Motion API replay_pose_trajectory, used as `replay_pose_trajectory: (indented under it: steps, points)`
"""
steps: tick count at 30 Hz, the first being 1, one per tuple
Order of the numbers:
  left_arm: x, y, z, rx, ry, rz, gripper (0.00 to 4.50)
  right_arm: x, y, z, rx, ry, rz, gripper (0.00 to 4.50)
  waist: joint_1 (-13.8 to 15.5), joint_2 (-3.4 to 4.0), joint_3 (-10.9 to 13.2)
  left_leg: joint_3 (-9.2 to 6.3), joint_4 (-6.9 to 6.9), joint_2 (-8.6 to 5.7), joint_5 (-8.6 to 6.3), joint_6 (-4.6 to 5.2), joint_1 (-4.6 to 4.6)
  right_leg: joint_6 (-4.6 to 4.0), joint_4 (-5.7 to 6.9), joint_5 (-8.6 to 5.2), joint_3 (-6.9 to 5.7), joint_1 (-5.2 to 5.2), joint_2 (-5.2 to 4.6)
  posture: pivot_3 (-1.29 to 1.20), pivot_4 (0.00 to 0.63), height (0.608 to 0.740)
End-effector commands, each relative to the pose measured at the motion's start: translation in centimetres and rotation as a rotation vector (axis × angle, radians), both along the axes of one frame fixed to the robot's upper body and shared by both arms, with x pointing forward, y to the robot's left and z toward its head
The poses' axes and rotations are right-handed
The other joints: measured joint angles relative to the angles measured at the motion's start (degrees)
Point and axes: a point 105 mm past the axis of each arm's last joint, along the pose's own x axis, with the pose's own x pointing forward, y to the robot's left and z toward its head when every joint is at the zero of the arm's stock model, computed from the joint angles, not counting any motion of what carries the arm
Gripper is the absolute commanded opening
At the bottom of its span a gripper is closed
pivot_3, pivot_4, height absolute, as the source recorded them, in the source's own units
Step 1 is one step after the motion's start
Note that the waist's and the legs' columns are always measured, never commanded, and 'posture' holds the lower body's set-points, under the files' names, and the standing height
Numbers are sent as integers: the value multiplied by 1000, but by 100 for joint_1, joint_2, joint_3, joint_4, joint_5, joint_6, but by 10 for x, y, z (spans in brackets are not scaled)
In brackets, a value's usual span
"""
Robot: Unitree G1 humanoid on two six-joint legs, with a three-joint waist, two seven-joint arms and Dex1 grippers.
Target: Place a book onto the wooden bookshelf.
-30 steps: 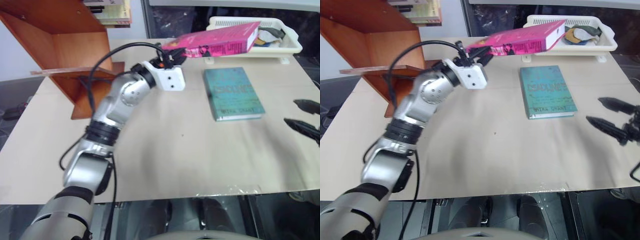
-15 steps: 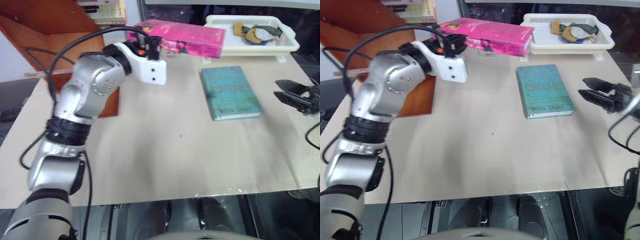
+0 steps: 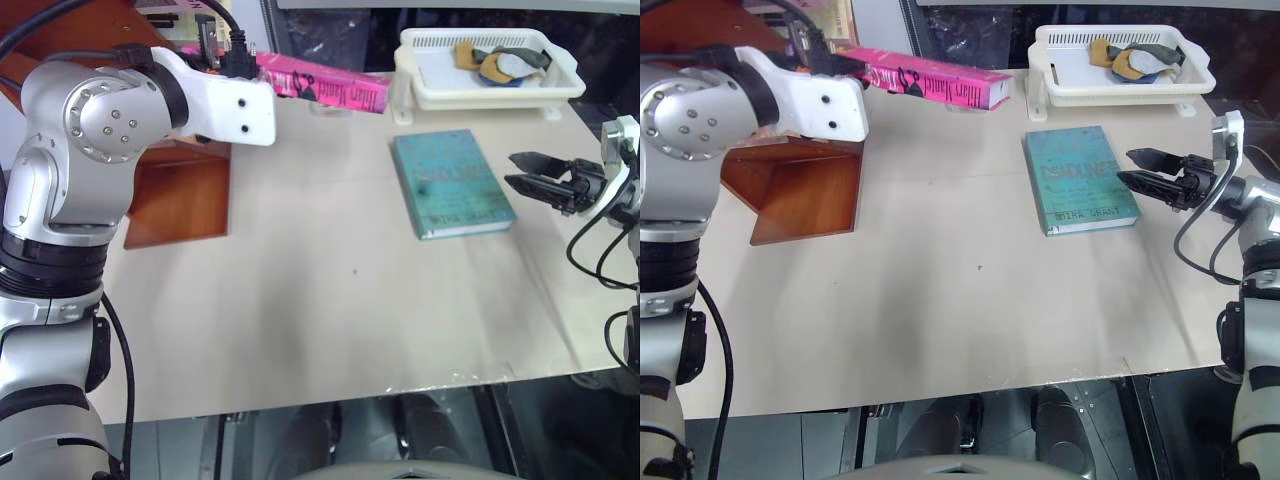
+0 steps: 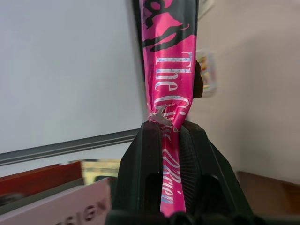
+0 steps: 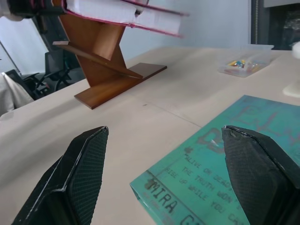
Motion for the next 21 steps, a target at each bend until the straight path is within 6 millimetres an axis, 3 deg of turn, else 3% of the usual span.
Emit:
replay_pose_trajectory:
  steps: [1,9,16,21]
  points:
    - [-14,3,19,-14,-56,4,265,-5,0,17,-14,-72,53,3934,11,0,0,-1,0,0,0,0,0,0,0,0,-1,0,0,0,150,740]
    - [-25,1,20,-13,-33,3,265,-3,2,17,-16,-71,50,3934,24,0,0,-2,1,0,0,0,-2,0,-1,0,-3,1,0,0,150,740]
    - [-48,35,39,-10,12,124,265,2,6,19,-27,-63,49,3934,-10,5,4,0,2,2,0,0,-1,0,3,0,-1,-2,3,0,150,740]
    - [-65,54,35,9,109,174,265,3,6,20,-32,-61,43,3934,10,5,4,6,-9,4,0,0,0,-1,-2,-1,5,-8,4,0,150,740]
